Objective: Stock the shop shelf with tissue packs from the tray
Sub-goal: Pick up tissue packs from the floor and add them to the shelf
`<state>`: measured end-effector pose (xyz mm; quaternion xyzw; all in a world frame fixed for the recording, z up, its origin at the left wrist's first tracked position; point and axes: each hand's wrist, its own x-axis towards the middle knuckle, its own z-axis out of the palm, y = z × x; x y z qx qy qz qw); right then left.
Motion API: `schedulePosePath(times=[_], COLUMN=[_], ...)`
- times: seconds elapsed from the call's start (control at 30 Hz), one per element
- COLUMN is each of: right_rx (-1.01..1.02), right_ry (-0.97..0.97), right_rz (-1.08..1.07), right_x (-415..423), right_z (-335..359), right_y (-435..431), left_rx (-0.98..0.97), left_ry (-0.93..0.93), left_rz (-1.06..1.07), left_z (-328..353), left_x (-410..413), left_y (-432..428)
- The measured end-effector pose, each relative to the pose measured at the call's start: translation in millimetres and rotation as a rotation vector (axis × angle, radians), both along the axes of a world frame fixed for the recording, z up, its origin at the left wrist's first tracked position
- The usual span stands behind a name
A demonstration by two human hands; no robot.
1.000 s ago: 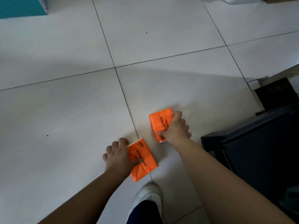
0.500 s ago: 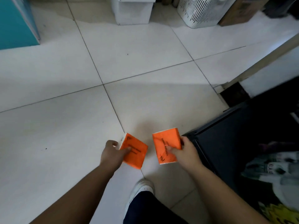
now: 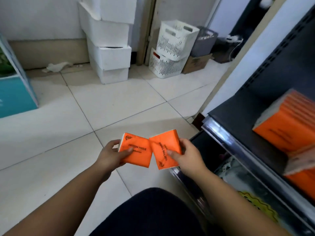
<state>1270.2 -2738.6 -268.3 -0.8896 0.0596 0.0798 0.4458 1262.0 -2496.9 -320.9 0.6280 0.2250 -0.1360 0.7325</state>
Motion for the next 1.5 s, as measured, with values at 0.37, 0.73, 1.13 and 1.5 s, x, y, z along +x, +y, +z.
schedulePosePath(times=[0.37,0.73,1.13,1.5], right_rx=[-0.132,-0.294,-0.808,-1.113], right_ry=[-0.348,-0.323,-0.252,-0.132], right_rz=[0.083,-0.064,-0.017,-0.122], right_x=[-34.1,-36.4,-27.4,-17.7], right_z=[155.2,242.0,205.4,190.0], right_y=[-65.3,-172.5,-209.9,-203.2], left_rx=[-0.031,-0.043,-0.001,-0.089], left_ry=[-0.341,-0.433,-0.415,-0.475], left_rz=[-0.244,-0.187,-0.069,-0.132], left_z=[162.5,223.8,198.7,201.6], left_x=[15.8,37.6,56.8,66.1], left_y=[-71.9,-227.1,-269.4,-249.6])
